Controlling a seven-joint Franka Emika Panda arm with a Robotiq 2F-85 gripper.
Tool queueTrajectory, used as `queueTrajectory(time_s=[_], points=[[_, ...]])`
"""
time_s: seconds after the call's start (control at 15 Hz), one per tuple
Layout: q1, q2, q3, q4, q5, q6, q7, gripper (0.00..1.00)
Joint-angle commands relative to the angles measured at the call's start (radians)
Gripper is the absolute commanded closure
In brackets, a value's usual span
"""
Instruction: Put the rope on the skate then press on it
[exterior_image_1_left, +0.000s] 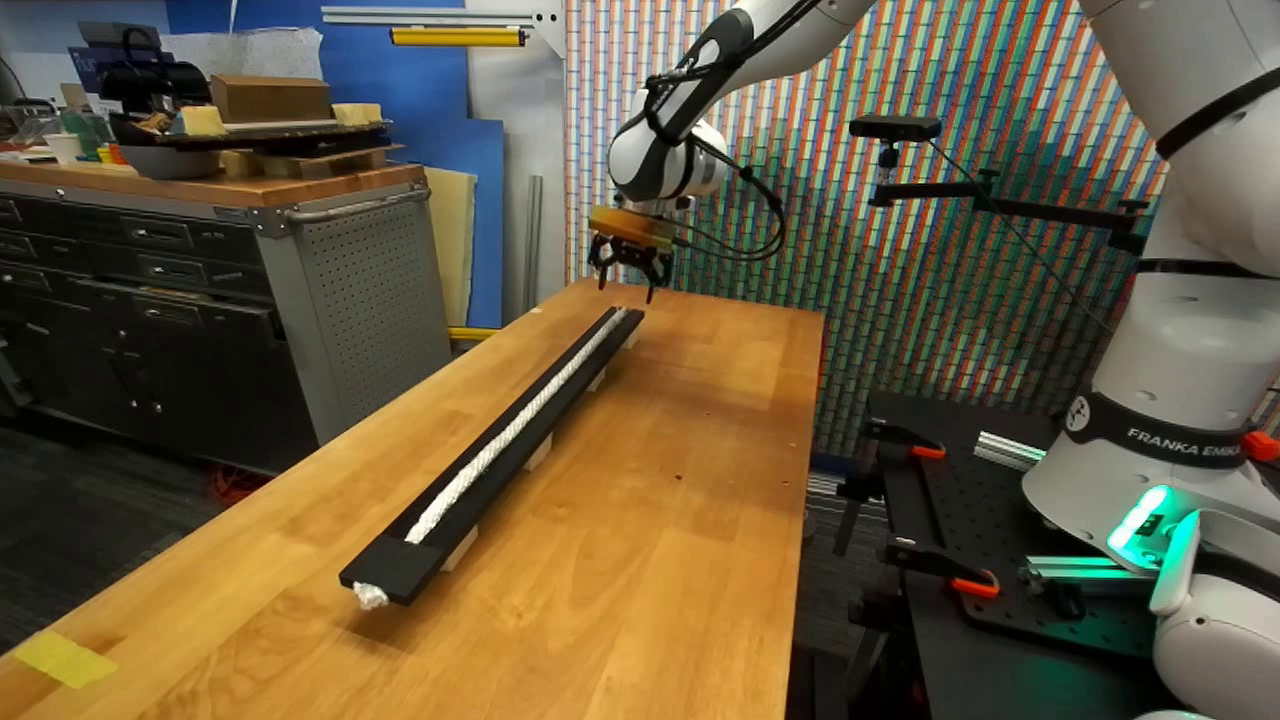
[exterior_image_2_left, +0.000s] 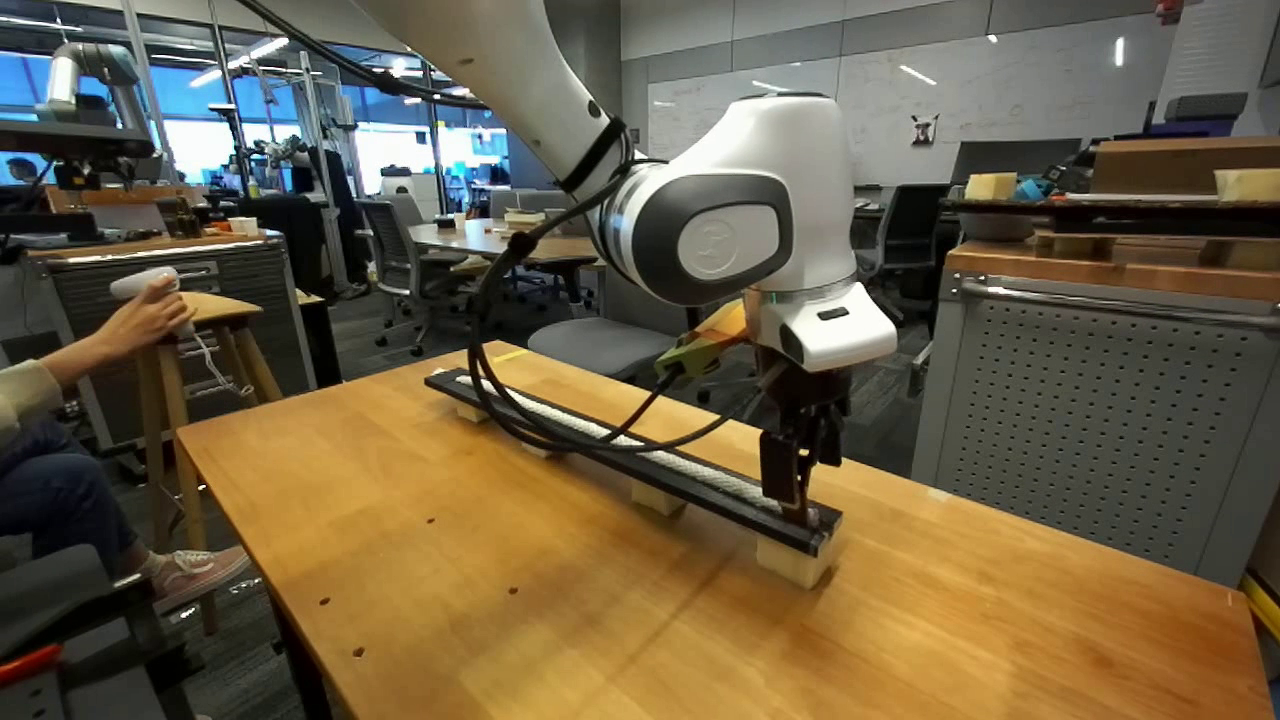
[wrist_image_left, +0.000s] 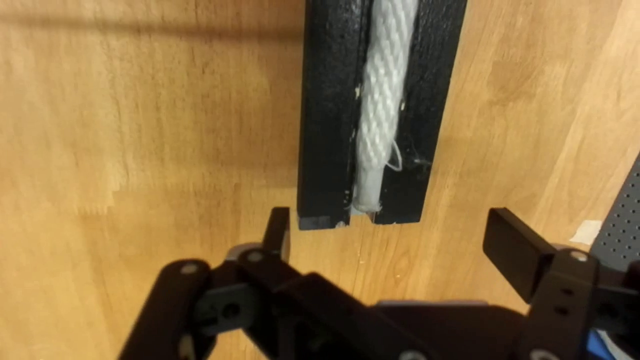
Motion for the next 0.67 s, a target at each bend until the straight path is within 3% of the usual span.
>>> queueTrajectory(time_s=[0.0, 0.33, 0.6], points=[[0.026, -0.043, -0.014, -0.013, -0.023, -0.005, -0.013, 0.0], [0.087, -0.157, -0.02, -0.099, -0.087, 0.019, -0.034, 0.0], [0.156, -0.276, -0.037, -0.221, -0.207, 0.019, -0.05, 0.0]])
